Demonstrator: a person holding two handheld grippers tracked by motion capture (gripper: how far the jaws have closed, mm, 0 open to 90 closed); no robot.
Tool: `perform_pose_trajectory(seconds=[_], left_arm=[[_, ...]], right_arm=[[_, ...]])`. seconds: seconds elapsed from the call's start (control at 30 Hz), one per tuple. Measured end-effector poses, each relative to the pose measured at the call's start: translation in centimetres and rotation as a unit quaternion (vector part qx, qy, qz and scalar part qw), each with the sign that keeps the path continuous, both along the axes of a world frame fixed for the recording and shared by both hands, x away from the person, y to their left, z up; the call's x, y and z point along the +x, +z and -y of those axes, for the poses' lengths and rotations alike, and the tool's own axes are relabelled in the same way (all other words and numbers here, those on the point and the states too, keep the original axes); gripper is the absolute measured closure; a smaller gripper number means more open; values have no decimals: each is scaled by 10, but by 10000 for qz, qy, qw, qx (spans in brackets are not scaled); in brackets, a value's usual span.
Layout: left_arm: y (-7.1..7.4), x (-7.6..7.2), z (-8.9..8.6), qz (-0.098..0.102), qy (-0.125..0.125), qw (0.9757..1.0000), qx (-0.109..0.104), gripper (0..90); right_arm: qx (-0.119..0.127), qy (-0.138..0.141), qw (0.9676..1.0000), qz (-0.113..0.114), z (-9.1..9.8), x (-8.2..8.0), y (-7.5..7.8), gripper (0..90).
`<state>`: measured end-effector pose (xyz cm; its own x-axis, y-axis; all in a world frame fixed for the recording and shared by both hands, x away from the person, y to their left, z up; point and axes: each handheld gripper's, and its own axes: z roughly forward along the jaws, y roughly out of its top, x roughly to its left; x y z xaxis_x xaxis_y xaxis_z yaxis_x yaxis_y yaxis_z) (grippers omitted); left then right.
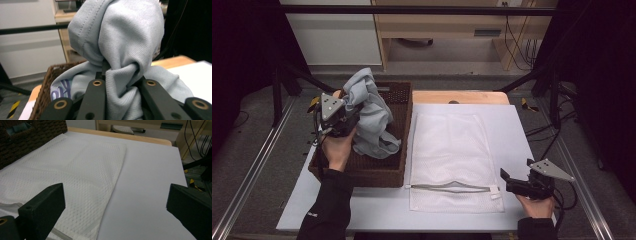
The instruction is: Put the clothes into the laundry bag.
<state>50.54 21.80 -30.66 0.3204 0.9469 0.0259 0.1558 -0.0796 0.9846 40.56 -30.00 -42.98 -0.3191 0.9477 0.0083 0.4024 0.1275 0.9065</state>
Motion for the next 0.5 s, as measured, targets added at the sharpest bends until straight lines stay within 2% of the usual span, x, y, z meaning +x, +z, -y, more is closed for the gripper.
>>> perform_pose_trajectory(seconds=[0.2, 0.37, 0.5], left_arm=[[31, -10, -3, 365, 63, 9993, -81, 800], [57, -19, -2, 759, 131, 9969, -171, 804], [77, -26, -1, 998, 135, 9947, -225, 805]], right_arm=[[24, 13, 10000, -4, 0, 0, 0, 25], [12, 7, 10000, 17, 0, 0, 1, 26], [29, 4, 10000, 19, 1, -1, 1, 26]])
